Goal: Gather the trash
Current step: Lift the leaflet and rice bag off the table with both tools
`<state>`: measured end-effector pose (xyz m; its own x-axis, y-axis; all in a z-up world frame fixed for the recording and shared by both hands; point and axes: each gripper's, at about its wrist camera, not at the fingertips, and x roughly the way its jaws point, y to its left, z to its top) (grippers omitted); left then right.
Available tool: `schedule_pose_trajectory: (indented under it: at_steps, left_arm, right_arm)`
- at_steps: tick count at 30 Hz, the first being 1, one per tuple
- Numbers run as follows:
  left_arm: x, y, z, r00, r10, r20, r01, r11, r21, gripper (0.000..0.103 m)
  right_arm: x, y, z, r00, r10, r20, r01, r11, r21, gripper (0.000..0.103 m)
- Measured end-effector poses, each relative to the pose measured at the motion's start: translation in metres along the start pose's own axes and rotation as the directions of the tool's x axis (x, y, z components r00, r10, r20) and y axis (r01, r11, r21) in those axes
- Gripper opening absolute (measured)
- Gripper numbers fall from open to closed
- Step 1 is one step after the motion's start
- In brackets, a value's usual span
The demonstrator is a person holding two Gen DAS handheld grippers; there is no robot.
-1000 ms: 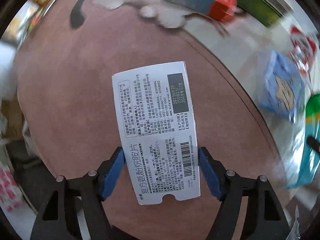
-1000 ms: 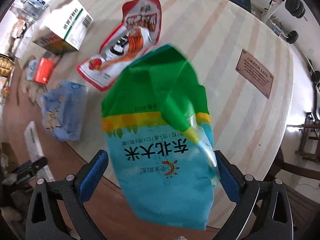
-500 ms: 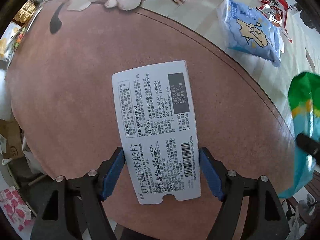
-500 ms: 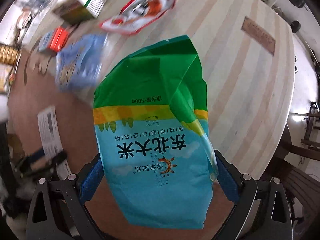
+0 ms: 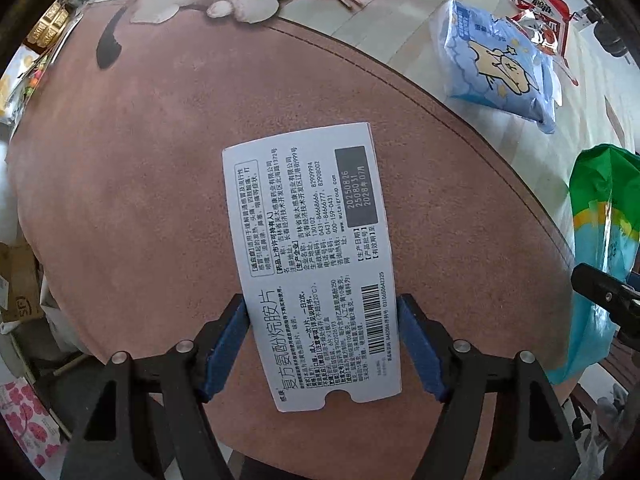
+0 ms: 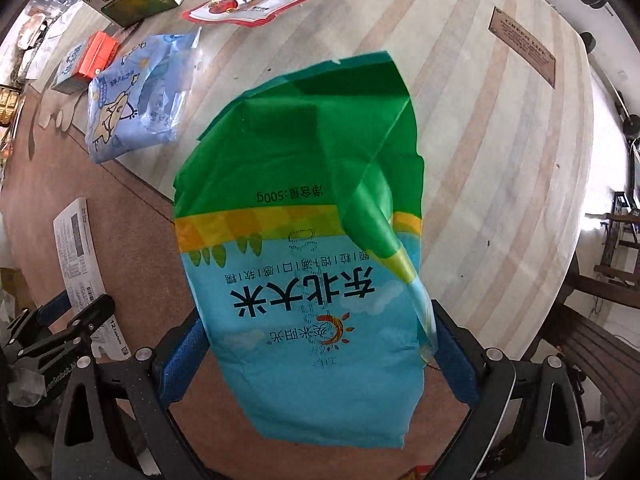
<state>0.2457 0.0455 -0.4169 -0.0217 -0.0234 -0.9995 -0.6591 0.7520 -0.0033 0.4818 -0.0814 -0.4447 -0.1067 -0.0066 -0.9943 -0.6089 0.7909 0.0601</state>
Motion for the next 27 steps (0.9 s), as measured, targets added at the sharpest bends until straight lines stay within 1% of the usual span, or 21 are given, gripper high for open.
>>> schedule_pose_trajectory:
  at_steps: [5,11,16,19,21,23,25,27]
  left_arm:
    - [-0.016,-0.003,-0.008,0.999,-0.001,0.036,0.000,1.000,0.015,0.072]
    - [-0.051,0.009,-0.023,0.992,-0.023,0.122,0.020,0.999,0.026,0.072]
    - [-0.079,0.033,-0.042,0.980,-0.083,0.183,0.085,0.996,-0.002,0.071]
    - [-0.086,0.053,-0.056,0.971,-0.119,0.207,0.127,0.992,-0.025,0.071]
    - [-0.084,0.068,-0.065,0.964,-0.155,0.214,0.168,0.985,-0.047,0.071]
    - [-0.069,0.080,-0.073,0.963,-0.179,0.201,0.194,0.979,-0.060,0.071]
    - [-0.045,0.087,-0.077,0.969,-0.194,0.153,0.206,0.976,-0.072,0.071]
    - [-0.020,0.092,-0.081,0.975,-0.202,0.096,0.211,0.974,-0.086,0.071]
  right_arm:
    - [-0.013,0.016,-0.012,1.000,-0.007,0.020,0.007,1.000,-0.014,0.100]
    - [-0.037,0.035,-0.026,0.998,0.010,0.064,-0.008,1.000,-0.030,0.100]
    - [-0.064,0.071,-0.047,0.993,0.023,0.119,-0.016,0.998,-0.061,0.100]
    - [-0.074,0.092,-0.064,0.990,0.024,0.141,-0.014,0.997,-0.070,0.100]
    - [-0.075,0.102,-0.075,0.988,0.022,0.150,-0.012,0.998,-0.067,0.100]
    - [-0.077,0.110,-0.087,0.987,0.019,0.157,-0.010,0.998,-0.058,0.100]
    - [-0.074,0.119,-0.100,0.985,-0.013,0.171,0.023,0.998,-0.056,0.100]
    - [-0.066,0.120,-0.107,0.986,-0.034,0.162,0.042,0.998,-0.046,0.100]
